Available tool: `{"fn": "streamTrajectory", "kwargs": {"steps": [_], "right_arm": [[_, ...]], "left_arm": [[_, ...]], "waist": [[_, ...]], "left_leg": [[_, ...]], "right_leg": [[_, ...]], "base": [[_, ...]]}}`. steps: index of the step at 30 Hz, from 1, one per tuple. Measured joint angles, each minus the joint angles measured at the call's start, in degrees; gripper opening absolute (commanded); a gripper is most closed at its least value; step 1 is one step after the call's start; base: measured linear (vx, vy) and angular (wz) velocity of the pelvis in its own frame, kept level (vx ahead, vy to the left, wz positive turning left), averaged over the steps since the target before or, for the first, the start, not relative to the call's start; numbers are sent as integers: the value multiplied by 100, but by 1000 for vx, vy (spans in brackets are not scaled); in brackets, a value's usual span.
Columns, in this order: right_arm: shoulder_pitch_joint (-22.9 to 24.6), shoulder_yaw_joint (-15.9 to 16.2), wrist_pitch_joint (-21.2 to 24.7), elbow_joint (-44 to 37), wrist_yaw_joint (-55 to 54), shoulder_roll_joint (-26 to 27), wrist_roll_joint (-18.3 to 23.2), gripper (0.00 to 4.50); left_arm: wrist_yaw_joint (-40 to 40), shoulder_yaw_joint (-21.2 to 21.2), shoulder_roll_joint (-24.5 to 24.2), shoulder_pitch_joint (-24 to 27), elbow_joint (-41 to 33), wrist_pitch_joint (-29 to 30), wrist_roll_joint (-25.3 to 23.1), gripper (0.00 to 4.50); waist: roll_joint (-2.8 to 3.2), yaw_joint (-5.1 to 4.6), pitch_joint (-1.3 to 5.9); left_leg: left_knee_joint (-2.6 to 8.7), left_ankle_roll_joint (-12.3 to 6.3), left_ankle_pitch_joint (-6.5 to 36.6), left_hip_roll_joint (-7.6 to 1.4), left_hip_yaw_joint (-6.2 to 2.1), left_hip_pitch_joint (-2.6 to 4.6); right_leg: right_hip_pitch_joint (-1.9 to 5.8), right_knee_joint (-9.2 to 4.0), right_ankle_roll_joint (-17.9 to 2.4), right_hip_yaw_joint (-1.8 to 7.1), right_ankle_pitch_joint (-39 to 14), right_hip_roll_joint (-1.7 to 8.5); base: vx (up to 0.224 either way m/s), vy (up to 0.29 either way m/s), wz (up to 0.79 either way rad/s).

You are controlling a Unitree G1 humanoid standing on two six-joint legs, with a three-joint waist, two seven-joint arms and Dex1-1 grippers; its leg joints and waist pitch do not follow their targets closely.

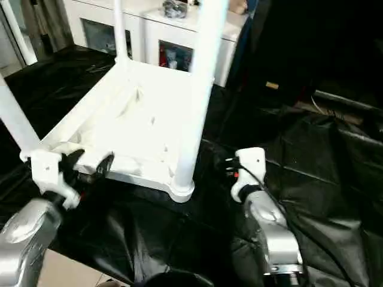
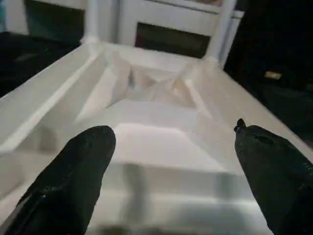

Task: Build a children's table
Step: Rotate table base

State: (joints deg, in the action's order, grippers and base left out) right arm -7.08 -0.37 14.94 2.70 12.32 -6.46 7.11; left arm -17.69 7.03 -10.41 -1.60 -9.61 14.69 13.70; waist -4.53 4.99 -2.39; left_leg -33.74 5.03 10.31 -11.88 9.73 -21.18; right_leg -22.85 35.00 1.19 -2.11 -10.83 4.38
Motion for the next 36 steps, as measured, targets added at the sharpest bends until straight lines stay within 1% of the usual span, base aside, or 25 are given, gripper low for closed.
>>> {"fn": "streamTrajectory", "kwargs": {"steps": [3, 4, 6, 7, 8, 9, 10, 11, 12, 13, 14, 15, 16, 17, 18, 19, 21, 22, 23, 24, 25, 27, 29, 31, 36], "right_arm": [[0, -51, -1, 8, -69, -15, 0, 316], [-5, -89, -1, 12, -83, -21, 1, 316], [-10, -165, -2, 16, -126, -45, 1, 316], [9, -212, -2, 16, -145, -73, 0, 316], [36, -257, -2, 16, -177, -95, 0, 316], [48, -289, -1, 17, -194, -92, -1, 316], [52, -303, -2, 16, -197, -88, -1, 316], [57, -301, -4, 16, -203, -68, 0, 316], [69, -255, -6, 15, -209, 15, 1, 316], [66, -197, -9, 11, -208, 80, 1, 316], [94, -161, -12, 9, -210, 115, 2, 316], [137, -168, -14, 8, -219, 96, 2, 316], [134, -192, -23, 8, -232, 68, 2, 316], [134, -231, -36, 9, -249, 39, -1, 316], [135, -241, -43, 16, -253, 38, -1, 316], [134, -241, -51, 16, -251, 44, 0, 316], [98, -240, -77, 19, -243, 40, 0, 316], [66, -243, -89, 20, -239, 13, 1, 316], [47, -253, -129, 21, -213, -35, 2, 316], [9, -293, -181, 22, -177, -124, 6, 316], [8, -355, -204, 25, -117, -192, 20, 316], [54, -467, -206, 51, 93, -403, 110, 316], [54, -449, -204, 52, 409, -576, 207, 316], [78, -364, -156, 19, 962, -791, 398, 316], [144, -433, -79, 1, 1608, -1033, 801, 361]], "left_arm": [[-26, -81, 50, -18, 0, -95, -10, 444], [-26, -101, 50, -24, 1, -104, -14, 444], [-28, -141, 37, -32, 2, -105, -40, 444], [-31, -183, 39, -35, 4, -105, -56, 444], [-39, -220, 38, -35, 4, -105, -66, 444], [-55, -239, 23, -42, 2, -109, -88, 444], [-63, -235, -5, -42, 2, -119, -100, 444], [-60, -231, -47, -39, 2, -130, -117, 444], [-46, -212, -100, -9, -1, -136, -156, 444], [-28, -180, -143, 20, -12, -144, -192, 444], [-6, -161, -170, 31, -22, -168, -233, 444], [14, -172, -186, 42, -41, -212, -269, 444], [43, -176, -182, 75, -77, -249, -287, 444], [57, -179, -131, 114, -82, -257, -296, 444], [63, -221, -117, 194, -92, -255, -313, 444], [70, -228, -114, 218, -92, -244, -324, 444], [118, -210, -67, 268, -147, -244, -322, 444], [158, -190, -59, 292, -183, -244, -324, 444], [203, -183, -47, 318, -204, -244, -341, 444], [264, -179, -42, 344, -222, -244, -367, 444], [300, -166, 19, 402, -245, -271, -367, 444], [298, -188, 112, 589, -334, -408, -327, 444], [226, -92, 74, 688, -420, -498, -204, 444], [-158, 58, -111, 881, -587, -541, 162, 444], [-1338, 217, -838, 1468, -826, -277, 810, 450]], "waist": [[-1, 9, 1], [-10, 29, 11], [8, 134, 10], [36, 189, 2], [57, 225, 4], [100, 238, 8], [96, 232, 5], [100, 156, 9], [90, 39, 3], [75, -51, 16], [127, -175, 5], [105, -270, 19], [108, -313, 18], [144, -341, 3], [201, -377, -11], [214, -403, -5], [217, -372, 12], [204, -356, 19], [169, -321, 39], [91, -261, 80], [91, -186, 77], [113, -69, 45], [100, -2, 20], [103, 6, -2], [123, 3, -26]], "left_leg": [[4, -1, 0, 0, 20, -5], [-12, -6, 8, -20, 164, 29], [-126, -60, 124, 15, 207, 35], [-240, -105, 232, 51, 168, 19], [-331, -181, 334, 141, 111, 20], [-426, -255, 406, 272, -13, 8], [-501, -300, 495, 344, -15, 8], [-527, -381, 546, 405, 17, 38], [-502, -482, 571, 424, 169, 70], [-506, -574, 580, 441, 230, 51], [-515, -643, 571, 475, 203, 14], [-499, -685, 544, 507, 200, -6], [-497, -669, 530, 530, 208, -32], [-477, -677, 516, 529, 203, -40], [-445, -701, 482, 524, 184, -56], [-432, -701, 453, 506, 167, -86], [-362, -669, 334, 417, 100, -172], [-306, -668, 276, 397, 80, -205], [-275, -654, 229, 391, 80, -238], [-278, -612, 178, 388, 100, -298], [-244, -581, 133, 389, 96, -307], [-132, -548, 106, 389, 98, -233], [-87, -489, 71, 375, 87, -169], [-81, -454, 52, 316, 70, -129], [-74, -445, 48, 312, 55, -92]], "right_leg": [[-4, 0, 1, 1, 0, 1], [-61, 18, 8, 144, 1, -59], [-116, 34, 73, 459, 26, -151], [-109, 18, 117, 647, 43, -220], [-105, 13, 179, 840, 49, -272], [-93, -2, 286, 1069, 67, -344], [-90, -23, 354, 1215, 70, -356], [-106, -68, 375, 1288, 72, -358], [-150, -96, 237, 1199, -16, -286], [-209, 51, -7, 872, -148, -152], [-212, 193, -177, 481, -234, -76], [-147, 196, -351, 200, -197, -96], [-63, 151, -371, 106, -104, -144], [7, 110, -370, 59, -89, -151], [24, 136, -402, -44, -87, -114], [30, 252, -350, -71, -118, -111], [38, 525, -171, -171, -261, -112], [87, 476, -167, -161, -263, -96], [164, 305, -159, -119, -291, -64], [217, 94, 122, -69, -387, -10], [189, 131, 86, -67, -380, -3], [181, 130, 66, -69, -358, -3], [200, 129, 39, -107, -327, -2], [207, 95, 31, -196, -331, -4], [213, 53, 30, -203, -331, -4]], "base": [[0, 0, 0], [4, 13, -23], [4, 50, -44], [-1, 112, -49], [-8, 186, -57], [-8, 186, -57], [-15, 247, -60], [-53, 246, -50], [-53, 246, -50], [-76, 235, -41], [-53, 218, -8], [-53, 218, -8], [-31, 162, 9], [-52, 127, -1], [-52, 127, -1], [-67, 72, 5], [-60, -15, 3], [-78, -76, 1], [-99, -119, -3], [-99, -119, -3], [-112, -137, -11], [-111, -119, -10], [-97, -70, -13], [-86, -43, -13], [-26, -2, -6]]}}
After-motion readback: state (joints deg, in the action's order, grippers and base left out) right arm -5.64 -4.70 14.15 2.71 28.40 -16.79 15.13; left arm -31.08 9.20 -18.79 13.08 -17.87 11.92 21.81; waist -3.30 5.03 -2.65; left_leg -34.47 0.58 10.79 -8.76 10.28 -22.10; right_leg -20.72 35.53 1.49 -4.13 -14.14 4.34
